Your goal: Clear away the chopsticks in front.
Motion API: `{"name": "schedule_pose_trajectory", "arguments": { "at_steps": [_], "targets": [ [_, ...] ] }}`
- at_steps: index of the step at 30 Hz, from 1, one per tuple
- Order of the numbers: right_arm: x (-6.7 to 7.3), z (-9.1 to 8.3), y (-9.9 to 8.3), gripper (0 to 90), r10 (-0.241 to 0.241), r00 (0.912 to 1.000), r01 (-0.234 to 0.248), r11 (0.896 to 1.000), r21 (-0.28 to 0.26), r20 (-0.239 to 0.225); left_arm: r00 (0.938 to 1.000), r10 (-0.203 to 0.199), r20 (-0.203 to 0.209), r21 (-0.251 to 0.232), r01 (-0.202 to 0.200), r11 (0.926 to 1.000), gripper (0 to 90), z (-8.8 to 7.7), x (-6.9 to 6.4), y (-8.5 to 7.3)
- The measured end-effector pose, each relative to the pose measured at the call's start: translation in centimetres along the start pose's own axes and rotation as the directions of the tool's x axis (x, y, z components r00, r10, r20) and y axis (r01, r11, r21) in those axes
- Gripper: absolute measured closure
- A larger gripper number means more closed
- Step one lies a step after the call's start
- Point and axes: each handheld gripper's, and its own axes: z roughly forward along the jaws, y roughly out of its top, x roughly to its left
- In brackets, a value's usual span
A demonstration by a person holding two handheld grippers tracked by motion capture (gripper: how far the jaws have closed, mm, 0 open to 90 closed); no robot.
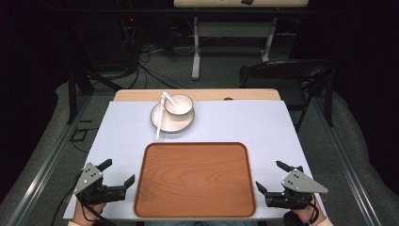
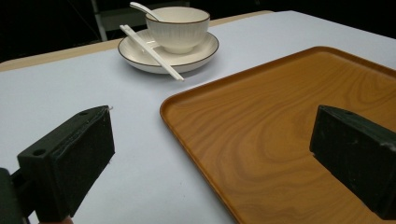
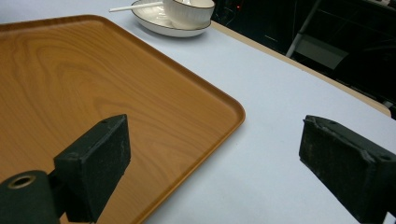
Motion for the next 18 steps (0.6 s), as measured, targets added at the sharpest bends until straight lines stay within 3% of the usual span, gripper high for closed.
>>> {"name": "schedule_pose_trajectory", "arguments": {
  "at_steps": [18],
  "targets": [
    [-0.32,0.10,-0.05,8.0,0.027,0.9996,-0.027,1.000,-0.008,0.006,0.9997,0.016,0.018,0.003,-0.016,0.9999,0.0,0.82,-0.61,0.45]
  ]
}}
